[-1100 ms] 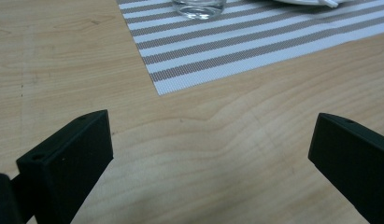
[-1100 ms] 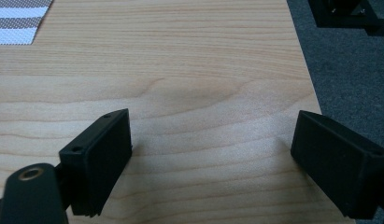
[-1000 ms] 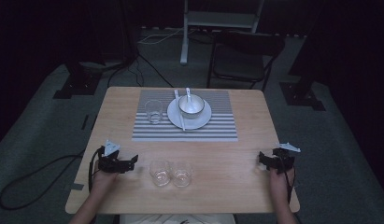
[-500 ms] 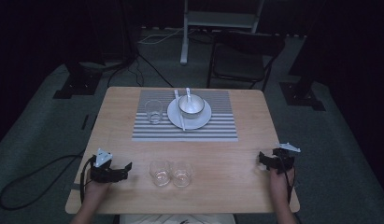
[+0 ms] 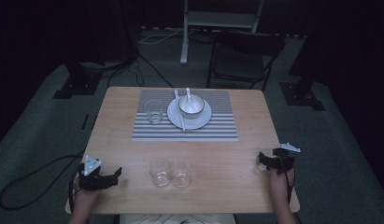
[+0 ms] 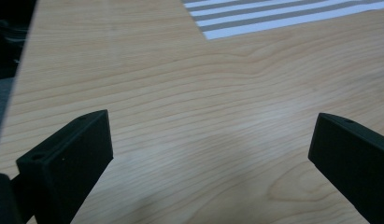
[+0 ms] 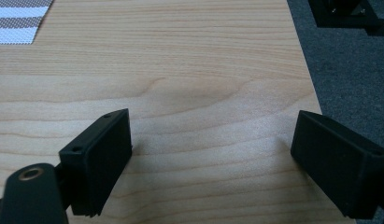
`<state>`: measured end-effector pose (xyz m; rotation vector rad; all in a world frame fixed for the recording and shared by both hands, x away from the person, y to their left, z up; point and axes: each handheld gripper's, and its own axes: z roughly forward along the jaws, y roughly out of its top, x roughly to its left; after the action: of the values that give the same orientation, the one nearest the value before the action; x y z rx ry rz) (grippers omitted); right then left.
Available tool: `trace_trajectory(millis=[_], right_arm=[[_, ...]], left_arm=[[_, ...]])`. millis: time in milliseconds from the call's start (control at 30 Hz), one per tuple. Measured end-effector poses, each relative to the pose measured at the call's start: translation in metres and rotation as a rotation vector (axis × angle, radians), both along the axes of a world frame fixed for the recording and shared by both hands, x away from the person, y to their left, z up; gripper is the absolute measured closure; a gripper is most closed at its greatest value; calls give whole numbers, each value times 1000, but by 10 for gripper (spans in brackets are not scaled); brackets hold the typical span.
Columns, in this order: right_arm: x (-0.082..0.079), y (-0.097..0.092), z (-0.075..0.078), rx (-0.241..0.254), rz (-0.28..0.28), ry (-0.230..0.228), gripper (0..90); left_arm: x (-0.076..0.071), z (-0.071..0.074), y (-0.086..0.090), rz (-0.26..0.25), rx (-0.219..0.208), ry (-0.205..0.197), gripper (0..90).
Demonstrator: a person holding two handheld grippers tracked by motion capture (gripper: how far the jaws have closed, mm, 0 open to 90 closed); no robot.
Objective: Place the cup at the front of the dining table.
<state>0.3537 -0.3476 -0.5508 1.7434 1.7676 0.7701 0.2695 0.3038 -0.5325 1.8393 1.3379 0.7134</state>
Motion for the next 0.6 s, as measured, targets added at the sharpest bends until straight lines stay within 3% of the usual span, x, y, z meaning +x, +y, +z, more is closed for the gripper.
trace_trajectory(millis=[200,600], right_arm=[[0,0,0,0,0,1,119],[-1,0,0,0,0,1,119]], left_arm=[[-9,0,15,40,-18,-2,4],[-32,-2,42,111,-3,5,4]])
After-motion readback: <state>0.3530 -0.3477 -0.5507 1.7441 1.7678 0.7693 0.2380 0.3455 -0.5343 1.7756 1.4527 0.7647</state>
